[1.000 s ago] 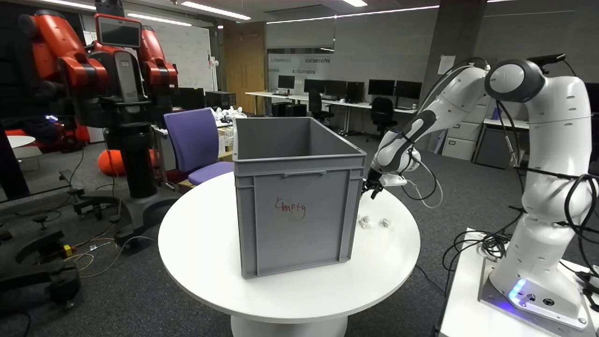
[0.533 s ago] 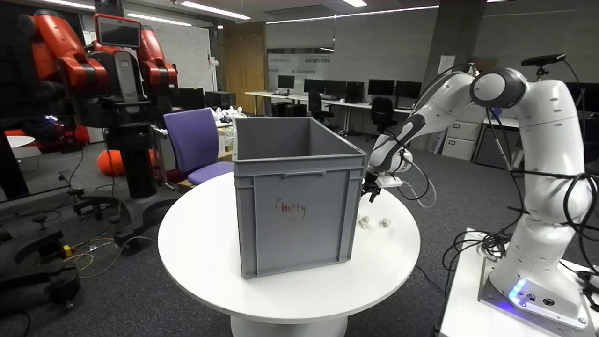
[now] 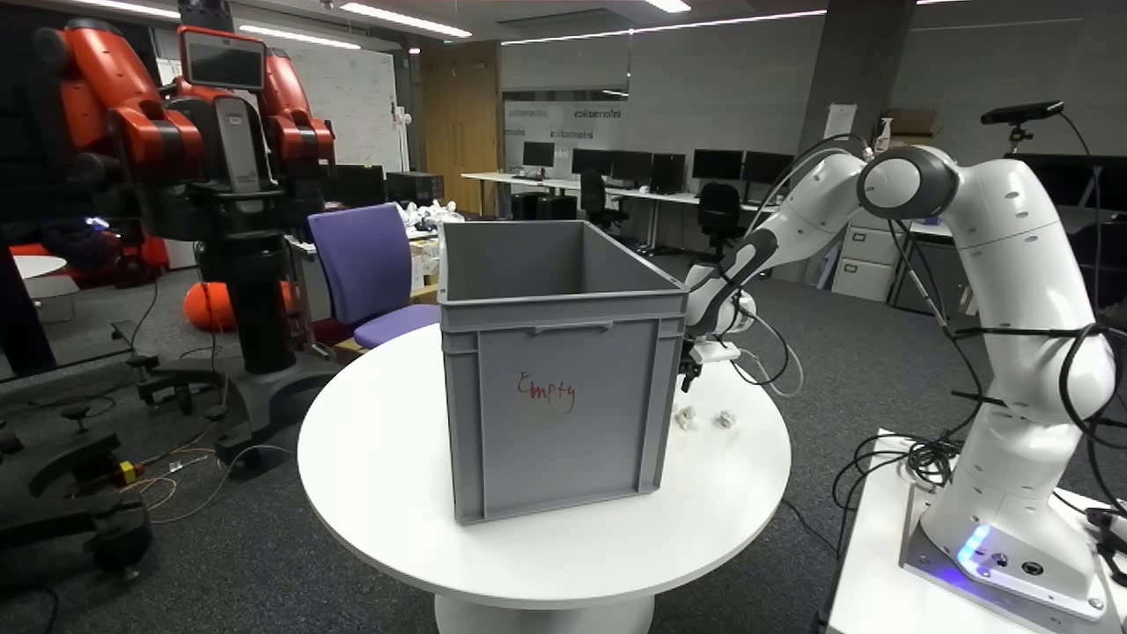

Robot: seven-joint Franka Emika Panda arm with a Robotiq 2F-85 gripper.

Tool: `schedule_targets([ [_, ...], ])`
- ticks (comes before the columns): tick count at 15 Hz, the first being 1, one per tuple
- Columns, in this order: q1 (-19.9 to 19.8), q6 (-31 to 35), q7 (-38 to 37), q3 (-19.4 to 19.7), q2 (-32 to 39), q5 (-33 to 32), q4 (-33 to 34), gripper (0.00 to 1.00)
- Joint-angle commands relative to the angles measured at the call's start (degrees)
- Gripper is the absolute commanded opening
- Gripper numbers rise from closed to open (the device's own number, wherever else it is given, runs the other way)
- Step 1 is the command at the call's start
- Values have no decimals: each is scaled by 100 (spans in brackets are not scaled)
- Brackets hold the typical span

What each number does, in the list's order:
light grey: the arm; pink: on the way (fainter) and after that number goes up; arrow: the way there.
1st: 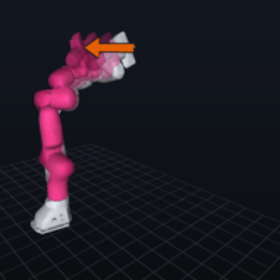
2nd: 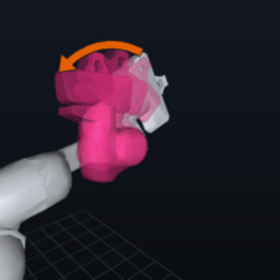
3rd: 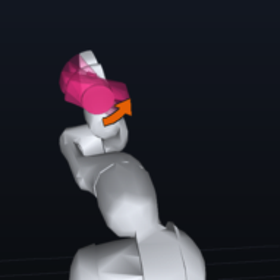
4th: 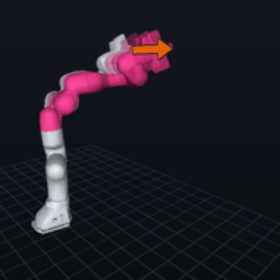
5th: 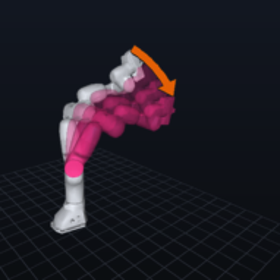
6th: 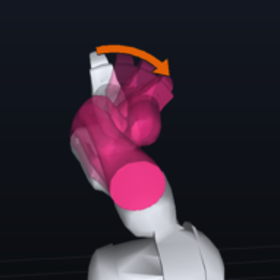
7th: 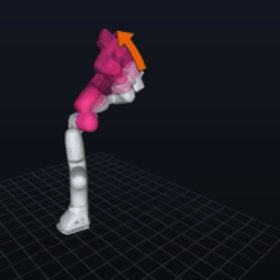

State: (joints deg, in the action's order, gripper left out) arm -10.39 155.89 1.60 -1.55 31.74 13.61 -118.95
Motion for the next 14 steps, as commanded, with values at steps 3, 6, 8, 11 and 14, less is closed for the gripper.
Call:
schedule_targets([
  [3,403,-417,-473,340,386,-333,580,100],
  [6,562,-492,-672,464,554,-490,745,96],
  [8,644,-538,-780,530,643,-569,834,71],
  [11,662,-589,-811,549,682,-592,911,55],
  [14,602,-599,-761,532,604,-550,906,33],
])
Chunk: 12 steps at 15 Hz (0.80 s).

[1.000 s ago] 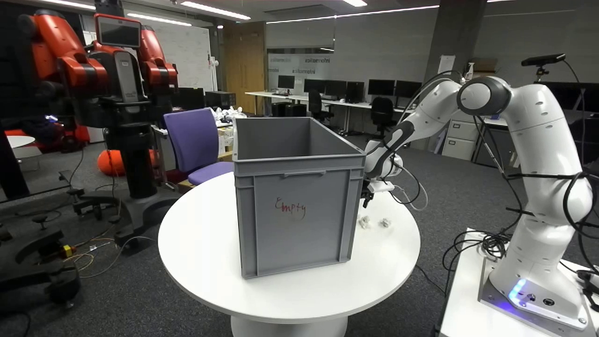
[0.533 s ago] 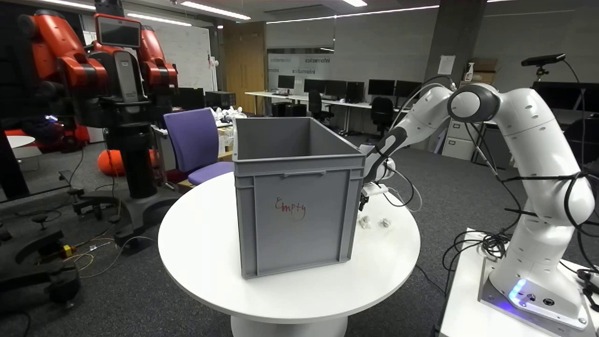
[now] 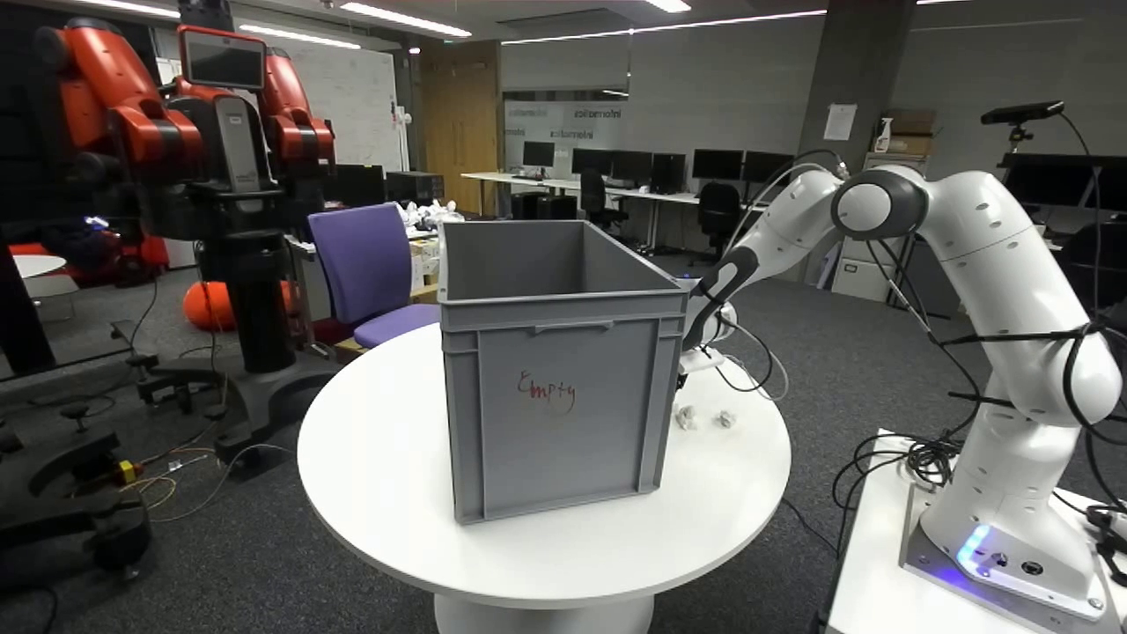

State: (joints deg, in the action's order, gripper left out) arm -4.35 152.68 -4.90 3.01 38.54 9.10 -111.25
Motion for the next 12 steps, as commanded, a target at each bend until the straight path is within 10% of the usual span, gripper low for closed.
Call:
schedule_targets([
  [1,-20,-296,-95,85,-121,-101,131,26],
  [5,-88,-274,-85,149,-307,-74,82,0],
  [12,-260,-83,-143,304,-1000,52,-156,2],
])
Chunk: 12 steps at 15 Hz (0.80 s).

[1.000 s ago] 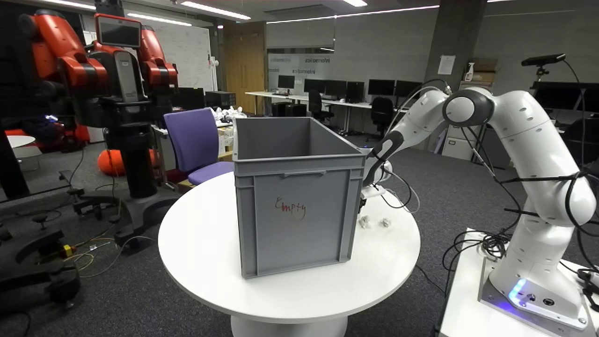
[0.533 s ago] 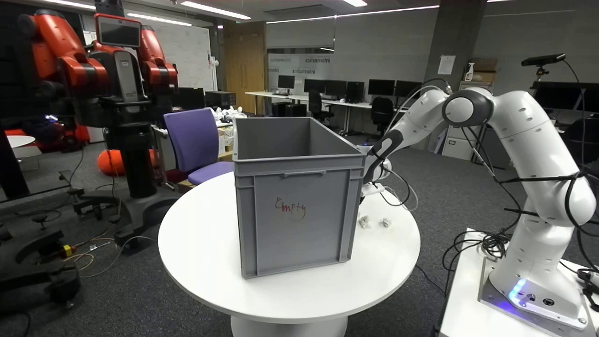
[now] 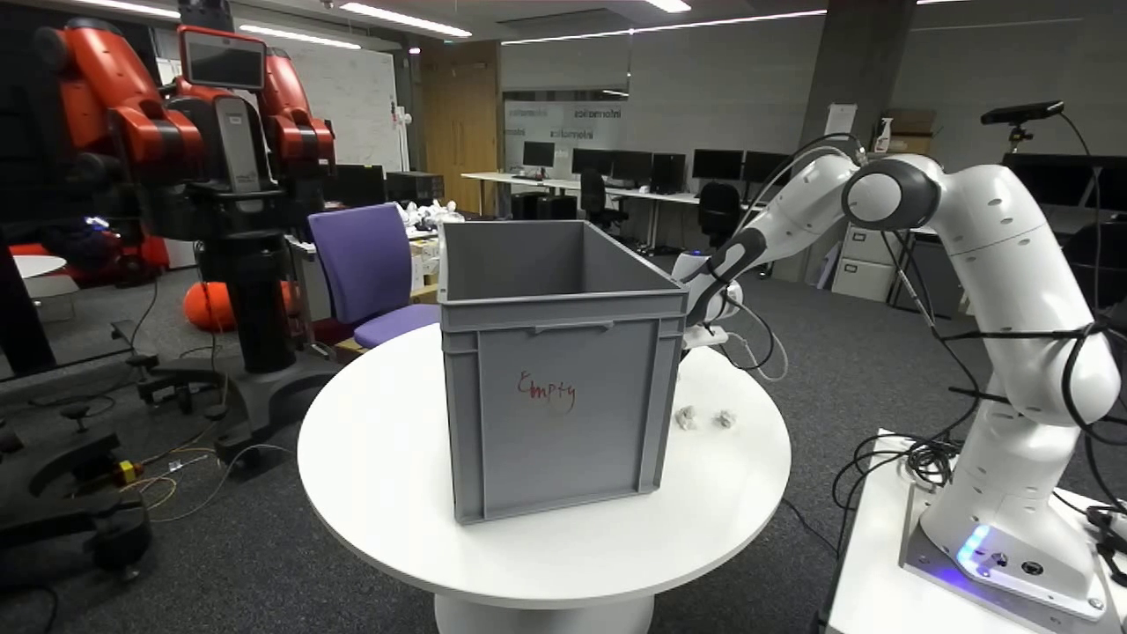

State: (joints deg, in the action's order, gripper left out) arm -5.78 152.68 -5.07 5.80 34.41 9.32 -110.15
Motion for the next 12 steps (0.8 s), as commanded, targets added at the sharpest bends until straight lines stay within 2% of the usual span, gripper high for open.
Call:
schedule_targets([
  [1,-157,-91,-154,30,-739,61,-274,1],
  [8,-303,-515,-175,120,-1761,36,-414,2],
  [9,-265,-327,-200,94,-1299,17,-88,7],
  [12,-283,-448,-197,113,-1556,22,-204,7],
])
